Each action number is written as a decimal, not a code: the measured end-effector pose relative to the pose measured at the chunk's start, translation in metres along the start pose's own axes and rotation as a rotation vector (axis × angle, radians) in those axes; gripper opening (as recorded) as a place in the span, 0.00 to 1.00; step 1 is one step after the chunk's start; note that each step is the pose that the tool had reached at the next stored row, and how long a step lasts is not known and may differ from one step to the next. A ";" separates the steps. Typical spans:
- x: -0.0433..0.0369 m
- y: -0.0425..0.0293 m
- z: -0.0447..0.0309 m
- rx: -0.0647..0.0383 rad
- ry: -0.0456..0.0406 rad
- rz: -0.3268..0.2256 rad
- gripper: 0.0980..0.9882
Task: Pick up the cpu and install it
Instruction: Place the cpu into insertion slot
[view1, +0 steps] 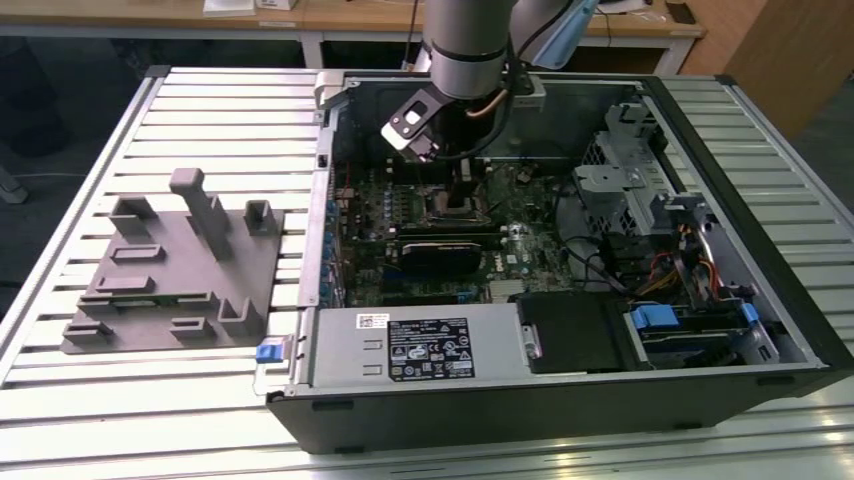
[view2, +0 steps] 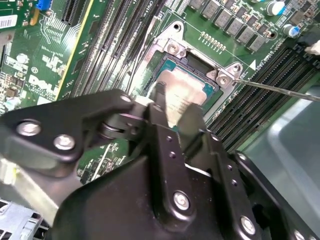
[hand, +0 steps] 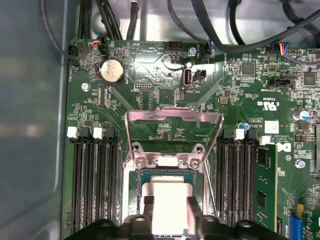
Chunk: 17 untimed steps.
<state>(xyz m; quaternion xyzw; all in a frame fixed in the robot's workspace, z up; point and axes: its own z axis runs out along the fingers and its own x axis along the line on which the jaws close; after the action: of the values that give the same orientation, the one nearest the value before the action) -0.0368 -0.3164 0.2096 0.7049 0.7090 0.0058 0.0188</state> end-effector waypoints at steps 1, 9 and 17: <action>0.0000 0.0000 -0.0006 0.000 0.0000 0.000 0.29; -0.0001 0.0001 -0.0042 0.000 -0.0001 0.000 0.01; -0.0002 0.0003 -0.0093 0.000 0.0000 0.000 0.01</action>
<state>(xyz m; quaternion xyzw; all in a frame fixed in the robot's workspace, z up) -0.0368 -0.3164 0.2189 0.7050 0.7090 0.0058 0.0188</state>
